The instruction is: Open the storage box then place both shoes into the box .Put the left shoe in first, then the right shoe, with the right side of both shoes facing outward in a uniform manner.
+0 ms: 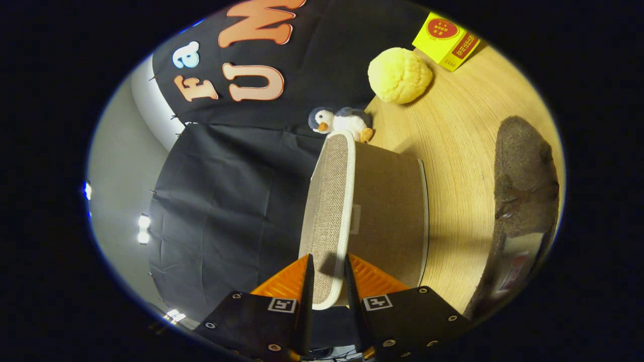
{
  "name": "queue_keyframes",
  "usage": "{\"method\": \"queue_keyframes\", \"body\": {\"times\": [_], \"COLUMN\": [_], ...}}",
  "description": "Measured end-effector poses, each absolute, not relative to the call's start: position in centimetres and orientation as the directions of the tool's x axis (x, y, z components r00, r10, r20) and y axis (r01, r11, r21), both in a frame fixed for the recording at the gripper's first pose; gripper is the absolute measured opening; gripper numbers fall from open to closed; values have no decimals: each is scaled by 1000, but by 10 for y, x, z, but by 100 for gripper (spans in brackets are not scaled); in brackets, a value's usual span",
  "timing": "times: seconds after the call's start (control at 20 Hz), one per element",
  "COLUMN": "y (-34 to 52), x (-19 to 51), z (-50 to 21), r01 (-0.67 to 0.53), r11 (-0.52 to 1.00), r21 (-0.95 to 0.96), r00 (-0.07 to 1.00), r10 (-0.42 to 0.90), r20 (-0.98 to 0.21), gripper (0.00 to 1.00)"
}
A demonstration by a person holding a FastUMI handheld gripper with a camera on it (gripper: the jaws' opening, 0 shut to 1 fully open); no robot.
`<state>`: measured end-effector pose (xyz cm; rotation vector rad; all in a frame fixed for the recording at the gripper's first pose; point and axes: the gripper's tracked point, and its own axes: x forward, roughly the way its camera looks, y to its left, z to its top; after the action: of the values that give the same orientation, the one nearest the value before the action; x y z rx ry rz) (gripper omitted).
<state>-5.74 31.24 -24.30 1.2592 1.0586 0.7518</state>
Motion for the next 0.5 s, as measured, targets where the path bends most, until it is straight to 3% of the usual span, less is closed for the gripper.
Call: {"method": "queue_keyframes", "body": {"times": [0.2, 0.35, 0.5], "y": [309, 316, 330], "x": [-43, -48, -56], "z": [-217, -234, -229], "r01": [105, 109, 119], "r11": [119, 214, 217], "r21": [987, 971, 969], "r00": [428, 398, 359], "r10": [891, 885, 900], "r20": [-153, -240, -246], "gripper": [34, 34, 34]}}
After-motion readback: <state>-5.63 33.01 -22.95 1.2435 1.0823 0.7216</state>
